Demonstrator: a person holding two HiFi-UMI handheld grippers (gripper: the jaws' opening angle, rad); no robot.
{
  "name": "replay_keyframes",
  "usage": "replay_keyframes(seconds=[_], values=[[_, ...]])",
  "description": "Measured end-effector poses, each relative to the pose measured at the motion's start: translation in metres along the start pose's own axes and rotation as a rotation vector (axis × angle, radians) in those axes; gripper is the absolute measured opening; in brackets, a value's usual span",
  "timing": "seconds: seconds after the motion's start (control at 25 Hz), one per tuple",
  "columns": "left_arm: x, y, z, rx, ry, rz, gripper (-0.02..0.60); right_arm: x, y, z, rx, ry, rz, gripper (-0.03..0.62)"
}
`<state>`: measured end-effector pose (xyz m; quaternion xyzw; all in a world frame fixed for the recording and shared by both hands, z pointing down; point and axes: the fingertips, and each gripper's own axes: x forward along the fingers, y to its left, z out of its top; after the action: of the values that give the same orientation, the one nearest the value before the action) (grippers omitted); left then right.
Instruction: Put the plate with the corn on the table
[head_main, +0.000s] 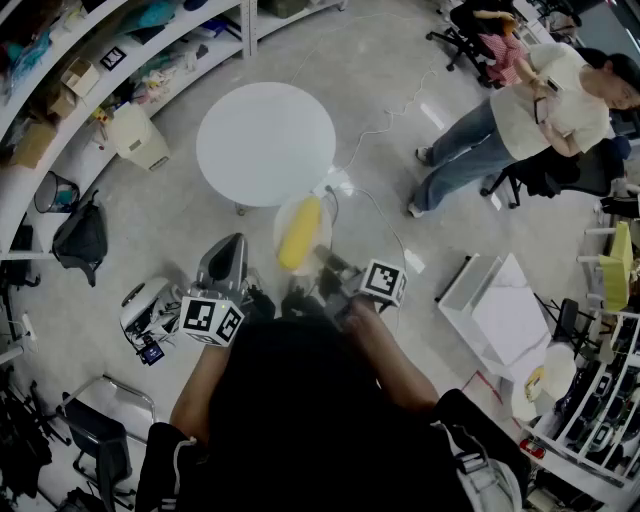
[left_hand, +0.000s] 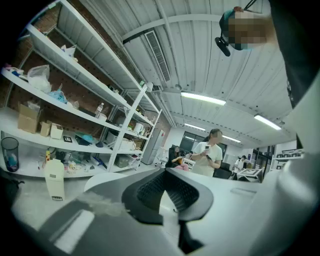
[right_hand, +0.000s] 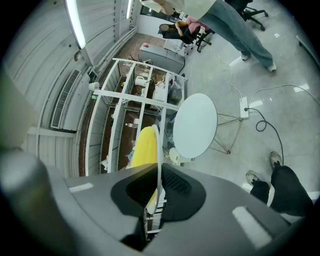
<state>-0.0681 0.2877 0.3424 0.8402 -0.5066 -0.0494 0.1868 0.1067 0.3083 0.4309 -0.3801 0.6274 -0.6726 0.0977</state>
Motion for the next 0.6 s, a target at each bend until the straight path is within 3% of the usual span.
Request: replay_keyframes(seconds=[0.6], values=[[0.015,-0.021,-0.009,0.003,0.019,-0.018,0.006,-0.017,-0.003,0.012,0.019,-0.005,0.007,0.031]])
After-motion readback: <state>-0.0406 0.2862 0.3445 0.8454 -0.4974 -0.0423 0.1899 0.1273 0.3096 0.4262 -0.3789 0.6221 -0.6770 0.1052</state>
